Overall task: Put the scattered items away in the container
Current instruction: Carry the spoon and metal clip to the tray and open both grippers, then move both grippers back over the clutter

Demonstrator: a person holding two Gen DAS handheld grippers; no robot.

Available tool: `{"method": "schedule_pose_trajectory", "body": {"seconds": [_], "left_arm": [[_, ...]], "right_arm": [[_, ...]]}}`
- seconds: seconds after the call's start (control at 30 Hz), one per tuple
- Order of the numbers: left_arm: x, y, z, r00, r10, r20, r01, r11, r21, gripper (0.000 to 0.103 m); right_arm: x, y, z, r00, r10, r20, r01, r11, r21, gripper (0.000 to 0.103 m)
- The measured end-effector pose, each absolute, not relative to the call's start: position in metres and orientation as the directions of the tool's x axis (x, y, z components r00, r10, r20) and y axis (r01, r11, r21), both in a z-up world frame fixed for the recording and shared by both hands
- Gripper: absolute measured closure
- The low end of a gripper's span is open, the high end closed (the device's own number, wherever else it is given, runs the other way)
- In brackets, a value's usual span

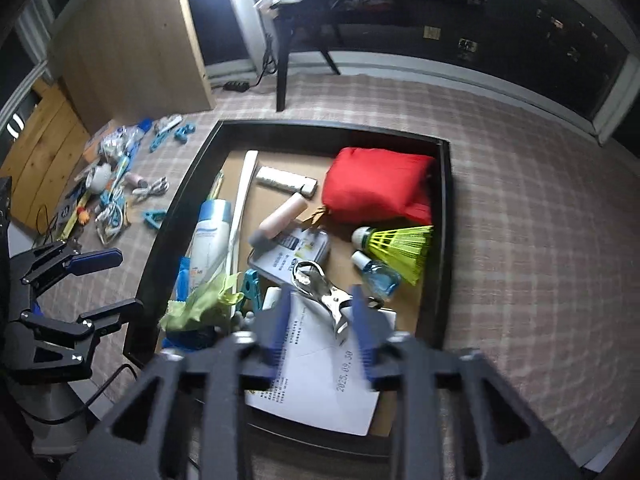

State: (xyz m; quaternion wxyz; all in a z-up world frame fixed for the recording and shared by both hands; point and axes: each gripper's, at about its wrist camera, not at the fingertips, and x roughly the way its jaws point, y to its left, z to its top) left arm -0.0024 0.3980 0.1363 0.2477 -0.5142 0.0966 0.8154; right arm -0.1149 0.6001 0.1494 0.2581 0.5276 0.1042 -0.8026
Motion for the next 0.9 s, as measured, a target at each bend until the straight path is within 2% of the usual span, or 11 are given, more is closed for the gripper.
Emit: {"method": "schedule_pose_trajectory", "body": {"seconds": [0.33,0.73,0.9], "left_arm": [[0.001,0.353,0.127,-0.361,0.258,-0.896,-0.408,-0.908,-0.097,0.05],[0.005,0.212,0.103,-0.369,0.152,-0.917,-0.202,-0.976,-0.08,0.05],[0.004,0.171,0.096,-0.363,0.126,-0.923,-0.168,-0.983,-0.068,0.05]], "right_arm": [[-0.105,0.588,0.145,-0.299,-0.327,-0.896,0.541,-0.832,0.123,0.063],[-0.084,0.501,0.138,-0.238,-0.384,-0.892,0.638,-0.754,0.155,0.061],[-0.078,0.448,0.134,-0.204,-0.396,-0.896,0.703,-0.696,0.148,0.061]]}}
